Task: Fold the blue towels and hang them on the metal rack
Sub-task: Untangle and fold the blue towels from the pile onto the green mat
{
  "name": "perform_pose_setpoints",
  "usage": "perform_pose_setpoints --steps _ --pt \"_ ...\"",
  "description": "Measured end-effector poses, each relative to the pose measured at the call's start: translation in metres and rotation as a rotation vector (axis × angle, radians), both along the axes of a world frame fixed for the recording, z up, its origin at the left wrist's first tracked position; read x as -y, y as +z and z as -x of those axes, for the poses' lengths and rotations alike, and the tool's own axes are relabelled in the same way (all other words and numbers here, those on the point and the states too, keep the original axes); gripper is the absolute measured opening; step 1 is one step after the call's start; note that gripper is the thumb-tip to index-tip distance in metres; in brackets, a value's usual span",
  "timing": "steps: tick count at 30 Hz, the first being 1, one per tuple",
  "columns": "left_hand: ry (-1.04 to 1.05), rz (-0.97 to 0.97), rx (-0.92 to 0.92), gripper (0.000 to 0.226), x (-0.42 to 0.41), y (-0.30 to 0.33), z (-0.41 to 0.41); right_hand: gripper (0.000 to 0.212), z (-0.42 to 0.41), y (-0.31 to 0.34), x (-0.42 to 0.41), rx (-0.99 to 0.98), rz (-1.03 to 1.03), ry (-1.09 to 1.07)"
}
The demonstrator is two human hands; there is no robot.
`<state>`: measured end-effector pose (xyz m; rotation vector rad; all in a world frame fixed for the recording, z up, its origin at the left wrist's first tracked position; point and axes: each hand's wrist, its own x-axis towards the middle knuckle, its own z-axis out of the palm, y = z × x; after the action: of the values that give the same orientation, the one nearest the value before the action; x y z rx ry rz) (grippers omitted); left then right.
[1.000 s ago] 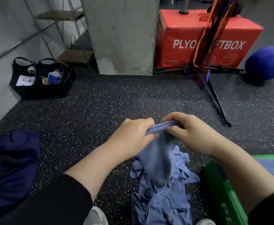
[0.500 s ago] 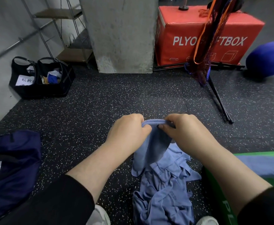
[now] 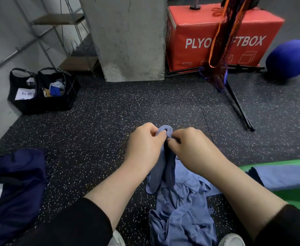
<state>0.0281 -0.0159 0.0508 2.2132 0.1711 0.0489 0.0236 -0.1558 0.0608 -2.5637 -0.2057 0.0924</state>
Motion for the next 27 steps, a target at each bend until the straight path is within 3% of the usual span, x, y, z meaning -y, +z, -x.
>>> perform_pose_setpoints --steps 7,9,11,14,17,19,23,27 --pt "-0.226 0.034 0.101 0.028 0.011 -0.002 0.014 0.026 -0.011 -0.001 0.013 -0.227 -0.525 -0.249" --pt "-0.269 0.080 0.110 0.041 0.015 0.001 0.018 0.033 -0.014 -0.002 0.015 -0.290 -0.722 -0.272" --pt "-0.354 0.136 0.058 0.053 0.016 0.001 0.018 0.045 -0.015 -0.001 0.017 -0.312 -0.792 -0.243" --pt "-0.465 0.224 -0.052 0.059 0.015 0.003 0.018 0.057 -0.017 -0.005 0.022 -0.253 -0.715 -0.241" --pt "-0.178 0.302 0.038 0.037 0.008 0.007 0.012 0.025 -0.021 -0.008 0.029 -0.151 -0.578 -0.282" --pt "-0.069 0.243 0.084 0.024 -0.001 0.005 0.003 0.017 -0.023 -0.004 0.033 -0.111 -0.467 -0.239" --pt "-0.389 0.198 -0.090 0.051 -0.015 -0.004 -0.007 0.020 -0.018 0.015 0.034 -0.052 -0.409 -0.031" --pt "-0.402 0.317 -0.135 0.024 -0.011 -0.014 -0.002 0.007 -0.014 0.025 0.034 -0.045 -0.370 0.109"
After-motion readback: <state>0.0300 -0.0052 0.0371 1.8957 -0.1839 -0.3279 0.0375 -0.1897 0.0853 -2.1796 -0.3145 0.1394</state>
